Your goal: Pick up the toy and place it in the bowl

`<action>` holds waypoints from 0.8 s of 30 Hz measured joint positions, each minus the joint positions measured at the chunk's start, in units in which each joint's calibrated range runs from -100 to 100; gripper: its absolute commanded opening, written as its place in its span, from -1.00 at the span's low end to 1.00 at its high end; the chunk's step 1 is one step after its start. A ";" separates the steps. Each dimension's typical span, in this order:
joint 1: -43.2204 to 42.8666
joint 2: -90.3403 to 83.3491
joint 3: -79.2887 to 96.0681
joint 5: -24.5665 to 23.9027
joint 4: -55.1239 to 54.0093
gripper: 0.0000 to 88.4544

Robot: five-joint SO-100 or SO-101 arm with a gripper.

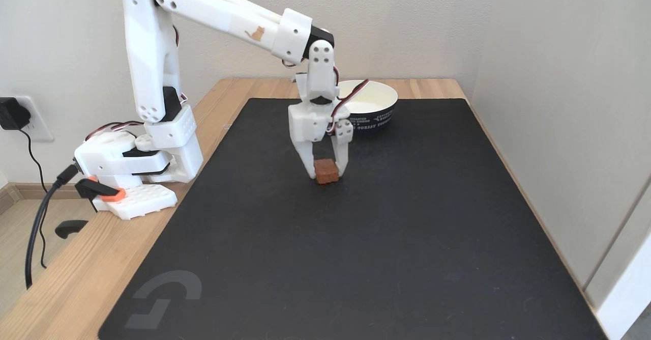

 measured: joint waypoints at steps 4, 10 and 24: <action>0.00 0.00 0.00 0.00 -0.34 -0.94; -2.58 -0.75 -1.70 -0.21 -2.53 -0.94; -24.55 -16.49 7.27 -8.08 -31.83 -0.94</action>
